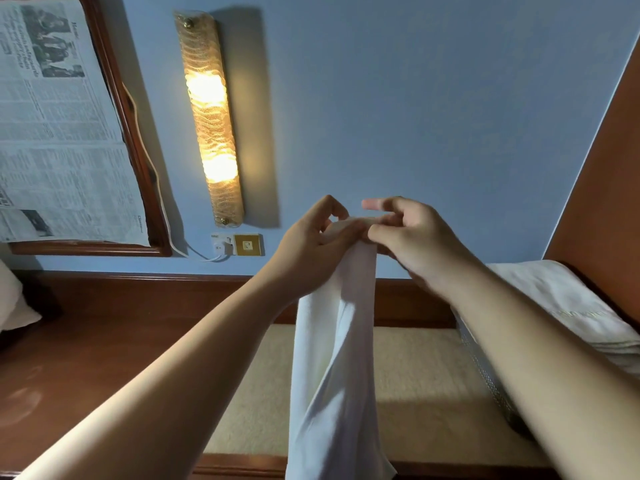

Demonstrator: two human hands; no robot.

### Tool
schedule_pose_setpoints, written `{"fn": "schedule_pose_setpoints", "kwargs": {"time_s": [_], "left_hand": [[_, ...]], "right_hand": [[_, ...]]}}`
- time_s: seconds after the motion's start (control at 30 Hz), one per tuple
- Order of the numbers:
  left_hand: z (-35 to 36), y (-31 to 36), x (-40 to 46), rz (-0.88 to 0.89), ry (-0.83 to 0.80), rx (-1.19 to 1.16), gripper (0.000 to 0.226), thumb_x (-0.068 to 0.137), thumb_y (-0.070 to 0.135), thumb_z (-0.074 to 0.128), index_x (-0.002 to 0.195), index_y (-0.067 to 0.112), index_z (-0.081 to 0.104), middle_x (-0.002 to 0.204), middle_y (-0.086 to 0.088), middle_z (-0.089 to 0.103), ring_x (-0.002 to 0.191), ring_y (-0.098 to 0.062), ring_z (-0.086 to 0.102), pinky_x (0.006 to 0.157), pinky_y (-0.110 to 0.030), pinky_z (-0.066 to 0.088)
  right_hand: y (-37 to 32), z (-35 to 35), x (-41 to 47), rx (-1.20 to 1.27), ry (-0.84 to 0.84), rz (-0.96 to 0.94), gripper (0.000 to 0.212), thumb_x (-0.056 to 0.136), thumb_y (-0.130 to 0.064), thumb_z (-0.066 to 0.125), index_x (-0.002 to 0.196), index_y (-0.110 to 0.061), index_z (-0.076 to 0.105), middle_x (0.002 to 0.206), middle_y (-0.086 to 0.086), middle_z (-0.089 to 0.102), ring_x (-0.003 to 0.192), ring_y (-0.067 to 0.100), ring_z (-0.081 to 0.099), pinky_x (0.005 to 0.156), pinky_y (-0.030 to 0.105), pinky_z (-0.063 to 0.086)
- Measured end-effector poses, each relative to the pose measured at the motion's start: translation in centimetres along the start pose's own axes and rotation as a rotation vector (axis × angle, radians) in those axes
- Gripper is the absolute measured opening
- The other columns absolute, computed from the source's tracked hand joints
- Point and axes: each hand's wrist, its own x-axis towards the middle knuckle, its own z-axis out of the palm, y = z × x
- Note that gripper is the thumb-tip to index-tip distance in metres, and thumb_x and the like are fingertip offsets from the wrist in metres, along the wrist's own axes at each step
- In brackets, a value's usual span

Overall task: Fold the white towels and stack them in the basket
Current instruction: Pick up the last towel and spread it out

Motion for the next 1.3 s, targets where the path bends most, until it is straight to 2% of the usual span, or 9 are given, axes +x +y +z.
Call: {"fn": "schedule_pose_setpoints", "kwargs": {"time_s": [0.1,0.27,0.47,0.73,0.87,1.03,1.1,1.23,1.3], "left_hand": [[-0.5,0.8,0.7,0.002,0.032,-0.029,0.025,0.096,0.051,0.070,0.098,0.028,0.059,0.086,-0.001,0.065,0.063,-0.008,0.059,0.050,-0.014,0.040],[-0.3,2.1,1.7,0.037,0.077,-0.082,0.029,0.099,0.051,0.065,0.099,0.024,0.056,0.082,0.007,0.062,0.058,-0.003,0.053,0.049,-0.017,0.038],[-1.4,2.9,2.8,0.057,0.111,-0.126,0.028,0.096,0.051,0.068,0.105,0.026,0.060,0.086,0.010,0.067,0.067,0.003,0.060,0.055,-0.014,0.044],[-1.3,-3.5,-1.5,-0.242,-0.383,-0.403,0.059,0.085,0.045,0.083,0.110,-0.006,0.066,0.104,-0.020,0.073,0.094,-0.032,0.070,0.085,-0.045,0.053],[-1.7,-9.6,-4.9,-0.401,-0.503,-0.228,0.039,0.087,0.038,0.083,0.113,0.011,0.076,0.113,-0.010,0.077,0.106,-0.028,0.074,0.098,-0.046,0.058],[-4.8,-13.4,-5.6,-0.238,-0.071,0.526,0.044,0.078,0.065,0.078,0.074,0.022,0.071,0.071,0.008,0.070,0.070,-0.009,0.066,0.070,-0.036,0.058],[-6.3,-13.2,-4.9,-0.145,0.006,0.585,0.050,0.079,0.059,0.081,0.061,0.016,0.061,0.059,0.007,0.061,0.058,-0.010,0.055,0.060,-0.032,0.046],[-10.0,-15.0,-4.7,-0.402,-0.294,0.003,0.037,0.064,0.043,0.086,0.071,0.010,0.070,0.070,-0.003,0.063,0.067,-0.018,0.056,0.064,-0.032,0.043],[-11.6,-17.0,-6.0,-0.542,-0.452,0.045,0.043,0.065,0.044,0.085,0.089,0.009,0.077,0.086,-0.007,0.073,0.079,-0.022,0.065,0.077,-0.038,0.052]], "right_hand": [[-1.9,-0.9,0.6,0.077,-0.075,0.065,0.021,0.092,0.006,0.067,0.112,0.003,0.073,0.105,0.017,0.077,0.101,0.027,0.076,0.091,0.035,0.062],[-5.3,-1.4,2.0,-0.282,-0.042,-0.130,0.024,0.085,-0.004,0.065,0.095,-0.019,0.080,0.093,0.002,0.080,0.099,0.024,0.075,0.099,0.047,0.059],[-7.0,-1.5,2.9,-0.208,0.061,-0.217,0.029,0.085,-0.002,0.060,0.093,-0.022,0.079,0.091,-0.003,0.078,0.095,0.017,0.074,0.093,0.045,0.060],[-5.6,-3.5,2.6,-0.009,-0.054,-0.187,0.033,0.094,0.013,0.054,0.096,-0.011,0.076,0.090,0.009,0.076,0.090,0.020,0.072,0.081,0.029,0.058],[-4.8,-5.4,3.0,0.188,0.008,-0.127,0.037,0.095,0.017,0.048,0.095,-0.010,0.073,0.082,0.002,0.073,0.081,0.013,0.071,0.073,0.023,0.057],[-0.2,-8.1,3.3,-0.013,0.076,0.005,0.032,0.093,0.015,0.053,0.096,-0.009,0.075,0.093,0.008,0.074,0.089,0.020,0.071,0.082,0.031,0.057],[2.0,-8.7,3.2,-0.012,0.170,0.062,0.033,0.091,0.015,0.053,0.095,-0.010,0.075,0.093,0.011,0.073,0.087,0.023,0.070,0.080,0.032,0.056],[4.2,-9.3,2.9,0.063,0.322,0.117,0.033,0.092,0.014,0.052,0.091,-0.012,0.073,0.088,0.009,0.071,0.082,0.022,0.068,0.076,0.029,0.056],[4.8,-9.4,2.8,0.059,0.332,0.142,0.032,0.093,0.014,0.053,0.091,-0.011,0.073,0.090,0.009,0.070,0.085,0.023,0.067,0.078,0.029,0.056]]}}
